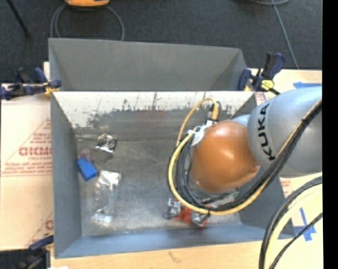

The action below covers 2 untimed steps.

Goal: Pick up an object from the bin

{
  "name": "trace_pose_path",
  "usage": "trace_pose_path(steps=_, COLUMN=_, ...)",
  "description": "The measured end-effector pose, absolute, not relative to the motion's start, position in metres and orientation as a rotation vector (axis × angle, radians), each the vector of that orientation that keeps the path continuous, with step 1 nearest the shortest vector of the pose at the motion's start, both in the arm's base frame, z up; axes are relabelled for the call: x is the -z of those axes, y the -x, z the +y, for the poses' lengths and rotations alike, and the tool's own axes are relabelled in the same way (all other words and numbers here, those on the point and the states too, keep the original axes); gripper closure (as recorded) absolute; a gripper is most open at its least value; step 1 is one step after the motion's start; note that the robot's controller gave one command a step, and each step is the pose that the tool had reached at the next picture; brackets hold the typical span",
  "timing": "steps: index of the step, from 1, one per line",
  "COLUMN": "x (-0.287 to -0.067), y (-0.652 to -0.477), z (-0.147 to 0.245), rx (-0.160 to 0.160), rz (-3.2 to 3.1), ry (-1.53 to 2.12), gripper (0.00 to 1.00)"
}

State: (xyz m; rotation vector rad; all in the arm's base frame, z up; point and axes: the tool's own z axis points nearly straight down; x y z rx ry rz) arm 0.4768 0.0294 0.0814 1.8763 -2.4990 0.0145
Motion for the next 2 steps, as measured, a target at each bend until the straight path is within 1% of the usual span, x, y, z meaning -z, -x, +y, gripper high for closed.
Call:
trace_pose_path(steps=1, x=-0.191, y=-0.491, z=-0.005, rx=-0.01, rz=-2.512, ry=-1.898, gripper=1.0)
trace_pose_path(steps=2, x=-0.216, y=-0.491, z=-0.012, rx=-0.004, rz=-2.503, ry=-1.906, gripper=1.0)
